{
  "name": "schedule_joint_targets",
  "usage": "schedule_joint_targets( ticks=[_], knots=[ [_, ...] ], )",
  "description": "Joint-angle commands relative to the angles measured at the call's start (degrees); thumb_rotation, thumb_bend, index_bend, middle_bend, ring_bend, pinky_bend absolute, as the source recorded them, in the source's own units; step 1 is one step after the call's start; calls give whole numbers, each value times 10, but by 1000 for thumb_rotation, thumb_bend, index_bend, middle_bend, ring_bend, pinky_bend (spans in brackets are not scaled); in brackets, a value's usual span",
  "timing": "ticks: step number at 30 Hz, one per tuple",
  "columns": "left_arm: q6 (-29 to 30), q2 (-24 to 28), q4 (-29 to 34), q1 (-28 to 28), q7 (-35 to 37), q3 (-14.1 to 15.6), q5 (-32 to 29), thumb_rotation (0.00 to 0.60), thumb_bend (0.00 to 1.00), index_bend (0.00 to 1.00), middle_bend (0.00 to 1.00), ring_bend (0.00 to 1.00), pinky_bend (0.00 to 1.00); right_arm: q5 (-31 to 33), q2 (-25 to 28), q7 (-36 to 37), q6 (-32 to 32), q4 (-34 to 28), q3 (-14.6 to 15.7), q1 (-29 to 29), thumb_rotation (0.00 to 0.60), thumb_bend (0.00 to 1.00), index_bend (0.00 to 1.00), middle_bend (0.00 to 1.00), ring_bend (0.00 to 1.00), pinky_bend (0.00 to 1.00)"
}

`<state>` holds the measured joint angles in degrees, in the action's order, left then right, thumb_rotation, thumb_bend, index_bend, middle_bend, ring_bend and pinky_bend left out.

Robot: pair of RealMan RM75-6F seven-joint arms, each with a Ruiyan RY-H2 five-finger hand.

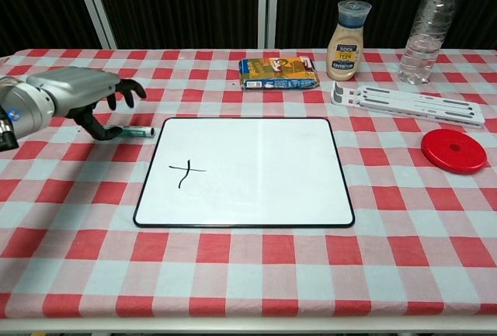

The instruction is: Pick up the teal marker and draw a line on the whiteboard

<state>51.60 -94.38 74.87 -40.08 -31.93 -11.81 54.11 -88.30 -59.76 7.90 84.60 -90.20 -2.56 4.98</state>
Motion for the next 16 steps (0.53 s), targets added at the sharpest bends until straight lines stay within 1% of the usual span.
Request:
schedule_joint_targets(
  ticks=[1, 4, 5, 7, 8, 10, 12, 13, 16],
  knots=[
    [75, 53, 80, 32, 29, -3, 42, 600, 403, 93, 126, 189, 465, 2, 4, 1, 3, -1, -1, -2, 600, 193, 0, 63, 0, 0],
    [141, 110, 131, 81, 89, -2, 78, 600, 376, 93, 126, 188, 425, 12, 10, 6, 4, 1, -3, -7, 600, 193, 0, 63, 0, 0],
    [158, 128, 143, 97, 109, 0, 86, 600, 345, 93, 126, 188, 403, 16, 11, 7, 3, 2, -4, -8, 600, 192, 0, 63, 0, 0],
    [190, 171, 162, 135, 154, 9, 102, 600, 251, 95, 126, 188, 363, 22, 12, 8, 3, 5, -5, -10, 600, 192, 0, 63, 0, 0],
    [202, 195, 171, 155, 177, 18, 110, 600, 214, 96, 126, 188, 346, 23, 11, 9, 3, 7, -5, -11, 600, 193, 0, 63, 0, 0],
    [215, 233, 183, 185, 218, 35, 127, 600, 134, 103, 126, 189, 279, 24, 9, 8, 3, 9, -5, -12, 600, 193, 0, 62, 0, 0],
    [237, 267, 191, 219, 256, 55, 147, 600, 113, 110, 126, 189, 233, 23, 6, 6, 2, 9, -4, -11, 600, 194, 0, 62, 0, 0],
    [253, 277, 193, 234, 264, 62, 153, 600, 110, 111, 126, 188, 220, 21, 4, 5, 2, 8, -4, -11, 600, 195, 0, 62, 0, 0],
    [320, 290, 198, 285, 270, 84, 178, 600, 109, 111, 129, 189, 207, 9, 0, 9, 6, 7, -2, -10, 600, 196, 0, 62, 0, 0]
  ],
)
